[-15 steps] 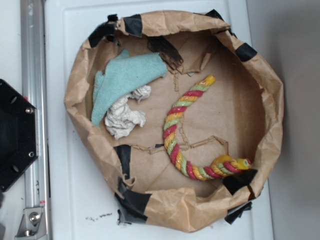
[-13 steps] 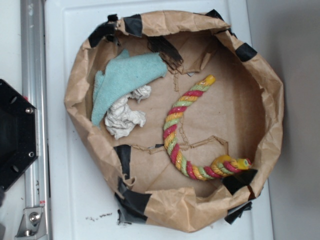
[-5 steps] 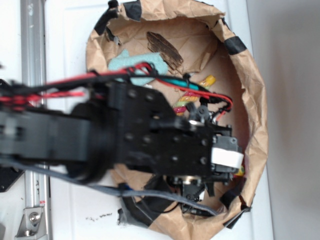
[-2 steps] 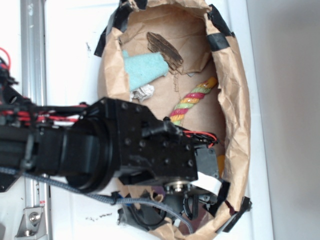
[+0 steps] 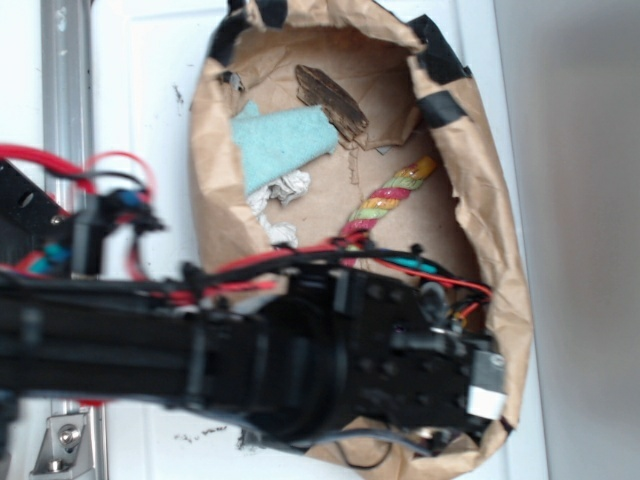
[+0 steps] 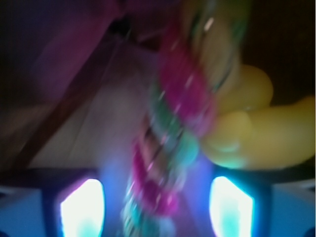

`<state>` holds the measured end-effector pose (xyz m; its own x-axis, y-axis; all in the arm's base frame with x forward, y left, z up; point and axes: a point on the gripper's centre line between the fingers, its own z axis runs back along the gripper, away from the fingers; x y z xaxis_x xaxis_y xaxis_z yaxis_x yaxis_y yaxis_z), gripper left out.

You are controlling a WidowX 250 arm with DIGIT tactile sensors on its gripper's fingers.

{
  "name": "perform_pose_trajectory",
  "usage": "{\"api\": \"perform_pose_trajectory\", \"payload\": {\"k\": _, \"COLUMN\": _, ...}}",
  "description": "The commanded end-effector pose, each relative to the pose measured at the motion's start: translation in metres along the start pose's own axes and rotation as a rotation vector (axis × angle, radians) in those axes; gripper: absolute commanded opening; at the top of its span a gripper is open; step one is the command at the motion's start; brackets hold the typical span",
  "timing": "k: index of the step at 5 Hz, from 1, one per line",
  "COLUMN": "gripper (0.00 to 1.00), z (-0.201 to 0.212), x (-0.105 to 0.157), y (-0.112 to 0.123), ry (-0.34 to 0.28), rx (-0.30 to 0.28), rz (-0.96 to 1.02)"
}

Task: Grab the multicolored rope.

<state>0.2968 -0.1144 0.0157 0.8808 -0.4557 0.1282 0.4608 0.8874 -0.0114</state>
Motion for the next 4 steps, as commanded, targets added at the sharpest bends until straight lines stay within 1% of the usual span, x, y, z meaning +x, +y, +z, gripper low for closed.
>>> {"api": "perform_pose_trajectory", "payload": {"k": 1, "gripper": 0.0, "z": 0.011, "x": -0.021, "y": 0.021, "ry": 0.042, "rx": 0.015, "rz": 0.201}}
{"api": "perform_pose_trajectory", "payload": {"k": 2, "gripper": 0.0, "z": 0.049, "x": -0.048, "y": 0.056, "ry": 0.003, "rx": 0.029, "rz": 0.451}}
{"api": "perform_pose_trajectory", "payload": {"k": 3, "gripper": 0.0, "z": 0.095, "x": -0.083, "y": 0.088, "ry": -0.058, "rx": 0.034, "rz": 0.618}}
{"api": "perform_pose_trajectory", "payload": {"k": 4, "gripper": 0.0, "z": 0.132, "x": -0.083, "y": 0.086, "ry": -0.039, "rx": 0.032, "rz": 0.671}}
